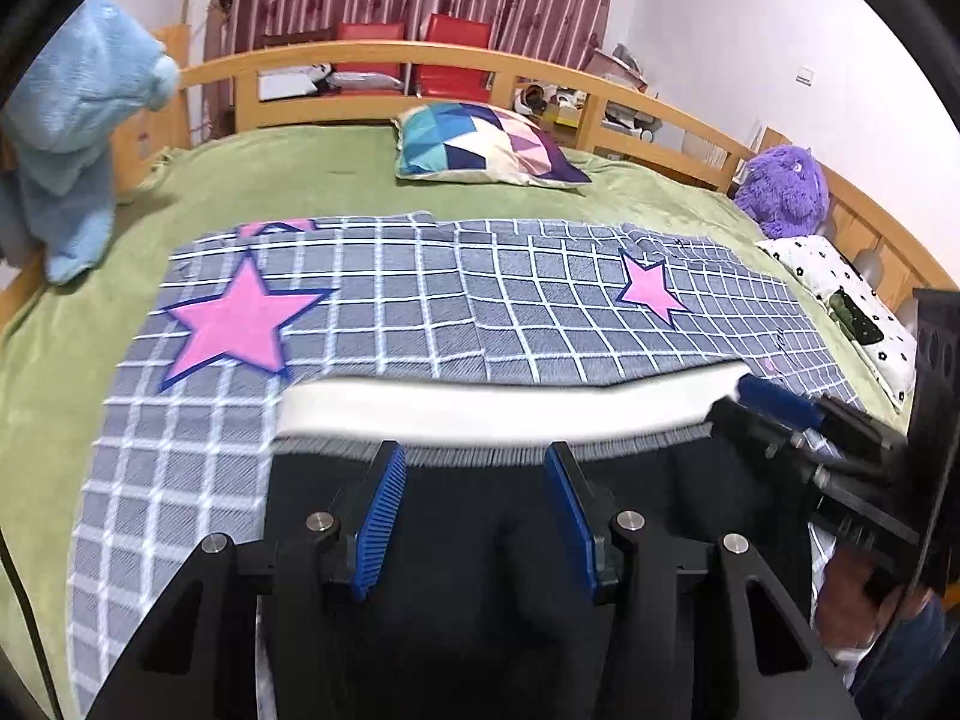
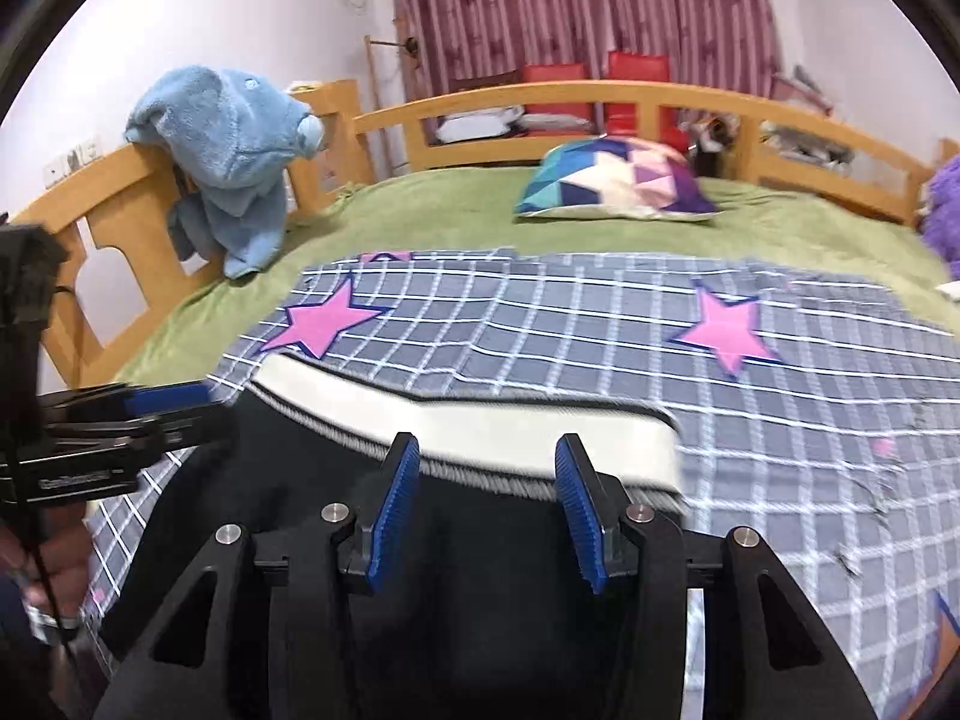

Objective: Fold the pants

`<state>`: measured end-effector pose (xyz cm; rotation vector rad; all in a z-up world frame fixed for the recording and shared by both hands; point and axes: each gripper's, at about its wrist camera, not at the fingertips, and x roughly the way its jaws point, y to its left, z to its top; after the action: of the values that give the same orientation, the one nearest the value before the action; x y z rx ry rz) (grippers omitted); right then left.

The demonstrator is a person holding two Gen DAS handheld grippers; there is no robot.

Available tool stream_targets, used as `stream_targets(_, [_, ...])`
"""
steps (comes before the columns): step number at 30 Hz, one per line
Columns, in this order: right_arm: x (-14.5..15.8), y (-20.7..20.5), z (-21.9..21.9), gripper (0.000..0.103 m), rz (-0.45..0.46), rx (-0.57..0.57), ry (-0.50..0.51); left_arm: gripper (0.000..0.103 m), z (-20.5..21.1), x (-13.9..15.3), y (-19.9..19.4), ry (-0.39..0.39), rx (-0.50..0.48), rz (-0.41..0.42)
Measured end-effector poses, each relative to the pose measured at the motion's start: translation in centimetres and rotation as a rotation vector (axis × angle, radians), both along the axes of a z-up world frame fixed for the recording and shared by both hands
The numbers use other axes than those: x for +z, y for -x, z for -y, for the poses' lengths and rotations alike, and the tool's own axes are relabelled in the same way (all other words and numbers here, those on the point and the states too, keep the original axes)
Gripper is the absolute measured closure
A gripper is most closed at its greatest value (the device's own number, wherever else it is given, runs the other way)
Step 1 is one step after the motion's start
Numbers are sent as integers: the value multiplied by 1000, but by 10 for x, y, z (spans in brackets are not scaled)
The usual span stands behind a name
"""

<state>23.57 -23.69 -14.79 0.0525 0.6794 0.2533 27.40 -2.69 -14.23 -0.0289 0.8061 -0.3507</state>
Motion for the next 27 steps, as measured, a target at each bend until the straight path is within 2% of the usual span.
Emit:
stream_targets(3, [-26, -25, -7, 56, -15, 14, 48, 57, 13, -34, -35, -43, 27, -37])
stream_targets(5, [-49, -42, -12, 57, -60, -4, 134, 56, 18, -58, -45, -118, 76, -59])
stream_targets(8, [-48, -50, -1, 64, -84, -45, 92, 57, 7, -54, -43, -70, 100, -32])
stream_targets(10, [-52, -54, 7, 64, -111, -57, 70, 57, -3, -51, -43, -92, 147, -17])
stream_targets(12, [-51, -51, 7, 64, -105, -64, 81, 59, -12, -52, -41, -101, 144, -35])
stream_targets(15, [-48, -42, 5, 64, -75, -85, 144, 57, -23, -49, -21, -127, 103, -48])
stream_targets(18, [-46, -24, 9, 64, -63, -102, 178, 56, -35, -46, -2, -87, 79, -92])
stream_targets(20, [-46, -10, 9, 63, -70, -116, 208, 56, -42, -50, 16, -90, 92, -128])
stream_targets(23, [-49, 17, 14, 60, -76, -130, 210, 56, -54, -59, 47, -105, 121, -136])
stream_targets(27, [-53, 61, 19, 59, -88, -152, 202, 57, -69, -62, 91, -64, 145, -147])
